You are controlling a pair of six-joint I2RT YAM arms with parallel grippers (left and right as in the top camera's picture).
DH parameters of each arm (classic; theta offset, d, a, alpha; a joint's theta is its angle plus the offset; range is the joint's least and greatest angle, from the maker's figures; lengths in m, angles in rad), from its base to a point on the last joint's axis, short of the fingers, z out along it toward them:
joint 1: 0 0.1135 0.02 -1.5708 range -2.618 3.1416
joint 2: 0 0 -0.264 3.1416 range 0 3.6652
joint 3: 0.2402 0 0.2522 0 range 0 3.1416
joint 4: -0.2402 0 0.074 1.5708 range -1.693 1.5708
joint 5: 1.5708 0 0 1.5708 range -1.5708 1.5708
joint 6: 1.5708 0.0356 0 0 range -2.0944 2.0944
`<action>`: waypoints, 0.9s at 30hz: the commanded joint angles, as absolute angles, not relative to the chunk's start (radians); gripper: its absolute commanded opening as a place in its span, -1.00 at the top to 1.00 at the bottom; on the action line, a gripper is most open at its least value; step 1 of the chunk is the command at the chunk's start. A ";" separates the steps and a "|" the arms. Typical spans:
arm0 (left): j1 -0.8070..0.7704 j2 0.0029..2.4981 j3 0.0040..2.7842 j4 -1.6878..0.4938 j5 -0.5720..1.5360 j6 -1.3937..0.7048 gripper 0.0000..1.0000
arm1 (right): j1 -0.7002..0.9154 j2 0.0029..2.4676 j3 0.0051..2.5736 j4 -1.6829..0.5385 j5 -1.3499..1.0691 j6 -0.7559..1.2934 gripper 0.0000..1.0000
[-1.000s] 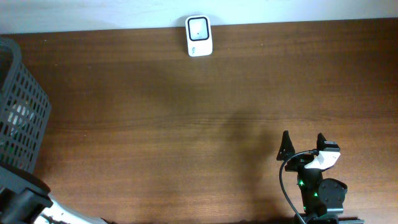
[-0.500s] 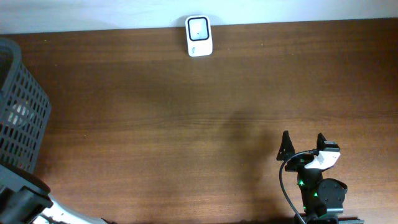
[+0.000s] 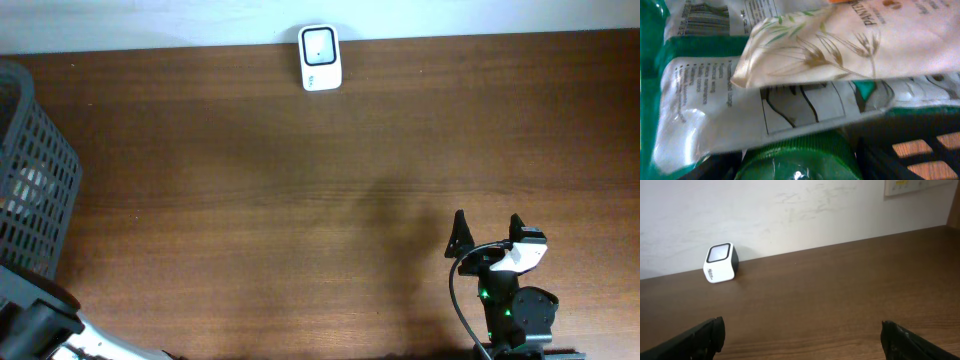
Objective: Scan the item barcode
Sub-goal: 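Lift the green-capped jar out and set it on the table center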
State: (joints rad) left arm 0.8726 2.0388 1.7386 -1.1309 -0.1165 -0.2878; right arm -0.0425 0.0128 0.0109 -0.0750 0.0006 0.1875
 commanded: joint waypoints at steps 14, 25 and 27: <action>0.836 2.047 2.768 -1.516 0.147 -0.296 -0.11 | -0.048 0.006 0.006 -0.080 0.009 0.192 -0.97; 0.369 2.032 2.929 -1.649 0.180 -0.282 -0.11 | -0.048 0.006 0.006 -0.080 0.009 0.192 -0.96; 0.245 2.037 2.918 -1.653 0.134 -0.282 -0.13 | -0.048 0.006 0.006 -0.080 0.009 0.192 -0.96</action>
State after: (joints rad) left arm 0.3935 2.0628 2.9131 -1.6516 0.1696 -0.2882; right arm -0.0425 0.0128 0.0109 -0.0750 0.0006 0.1879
